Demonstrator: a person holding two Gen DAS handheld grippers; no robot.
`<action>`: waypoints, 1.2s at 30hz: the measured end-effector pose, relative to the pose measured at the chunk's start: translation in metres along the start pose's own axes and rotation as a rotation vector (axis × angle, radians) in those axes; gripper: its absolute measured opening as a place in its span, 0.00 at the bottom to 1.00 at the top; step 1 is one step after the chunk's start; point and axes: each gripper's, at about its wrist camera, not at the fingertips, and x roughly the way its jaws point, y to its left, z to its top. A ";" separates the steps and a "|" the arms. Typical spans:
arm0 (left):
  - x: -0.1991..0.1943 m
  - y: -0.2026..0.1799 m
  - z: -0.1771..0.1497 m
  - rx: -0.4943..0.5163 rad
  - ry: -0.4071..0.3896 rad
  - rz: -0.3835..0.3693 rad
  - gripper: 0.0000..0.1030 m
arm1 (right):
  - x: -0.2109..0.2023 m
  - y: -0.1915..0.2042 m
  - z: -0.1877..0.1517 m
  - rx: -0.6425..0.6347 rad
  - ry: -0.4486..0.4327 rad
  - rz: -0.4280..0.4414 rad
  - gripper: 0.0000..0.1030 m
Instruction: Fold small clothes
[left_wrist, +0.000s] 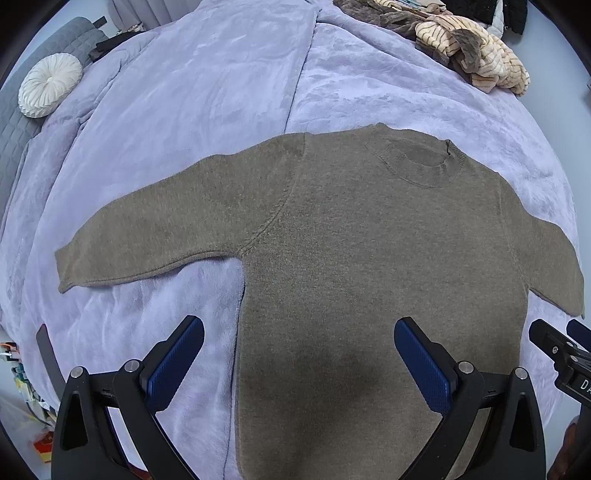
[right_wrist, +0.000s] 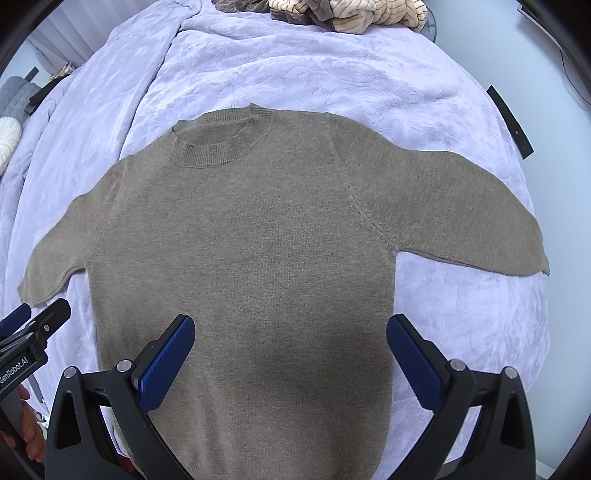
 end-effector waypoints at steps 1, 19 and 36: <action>0.000 0.000 0.000 0.000 0.001 0.000 1.00 | 0.000 0.001 0.000 0.000 0.000 0.000 1.00; 0.008 0.001 0.005 -0.004 0.016 -0.006 1.00 | 0.007 0.004 0.004 -0.002 0.009 -0.010 1.00; 0.028 0.017 0.005 -0.044 0.038 -0.035 1.00 | 0.024 0.012 0.014 -0.022 0.031 -0.019 1.00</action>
